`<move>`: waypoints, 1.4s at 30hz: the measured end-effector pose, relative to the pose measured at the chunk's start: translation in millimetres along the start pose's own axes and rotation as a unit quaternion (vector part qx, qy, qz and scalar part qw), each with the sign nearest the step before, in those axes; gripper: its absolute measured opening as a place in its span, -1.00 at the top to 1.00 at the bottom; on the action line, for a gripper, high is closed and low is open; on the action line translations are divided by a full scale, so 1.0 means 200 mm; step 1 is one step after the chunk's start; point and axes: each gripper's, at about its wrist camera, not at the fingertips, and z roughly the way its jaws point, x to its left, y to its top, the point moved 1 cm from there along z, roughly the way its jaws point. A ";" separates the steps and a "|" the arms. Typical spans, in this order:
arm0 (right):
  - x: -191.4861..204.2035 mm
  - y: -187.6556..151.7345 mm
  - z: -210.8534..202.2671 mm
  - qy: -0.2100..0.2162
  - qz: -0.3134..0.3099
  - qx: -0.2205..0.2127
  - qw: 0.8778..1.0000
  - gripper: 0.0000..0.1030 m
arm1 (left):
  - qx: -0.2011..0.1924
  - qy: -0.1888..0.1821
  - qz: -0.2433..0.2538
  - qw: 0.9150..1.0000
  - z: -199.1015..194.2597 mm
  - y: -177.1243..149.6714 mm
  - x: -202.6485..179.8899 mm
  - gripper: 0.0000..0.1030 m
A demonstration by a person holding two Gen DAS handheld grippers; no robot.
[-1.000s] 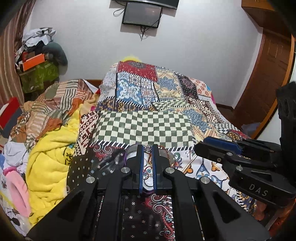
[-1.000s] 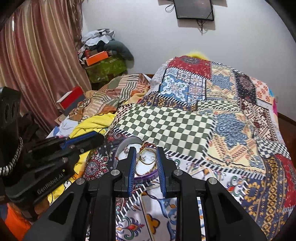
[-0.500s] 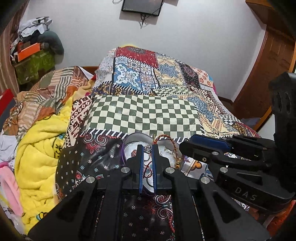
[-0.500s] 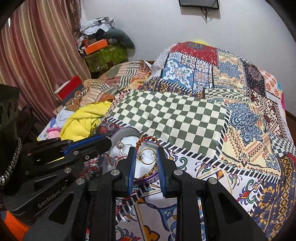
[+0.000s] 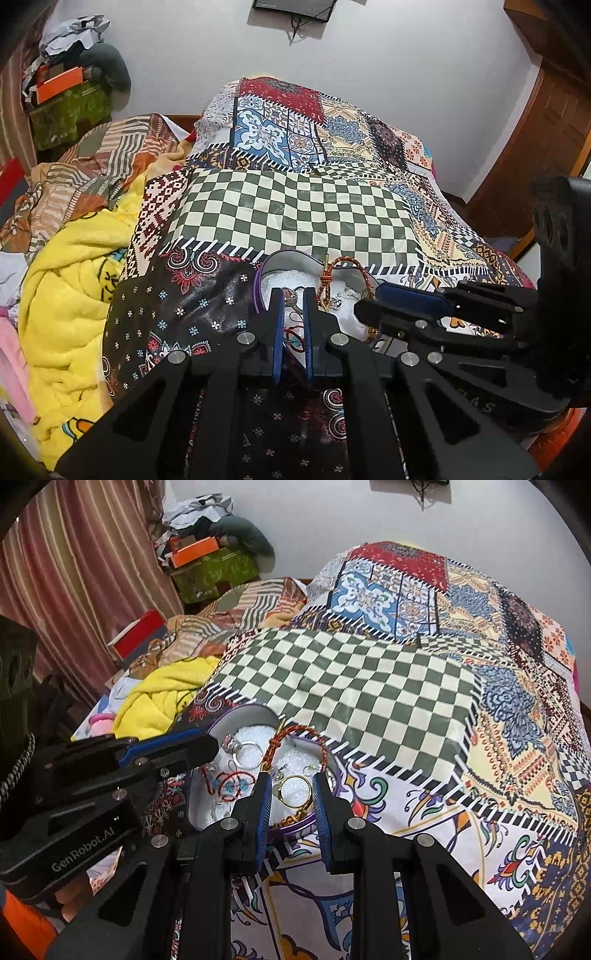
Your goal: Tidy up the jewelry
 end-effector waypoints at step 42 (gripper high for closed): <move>0.39 -0.15 -1.43 -0.108 0.012 -0.368 0.923 -0.68 | -0.348 0.083 0.062 0.932 -1.47 -0.06 -0.46 -0.77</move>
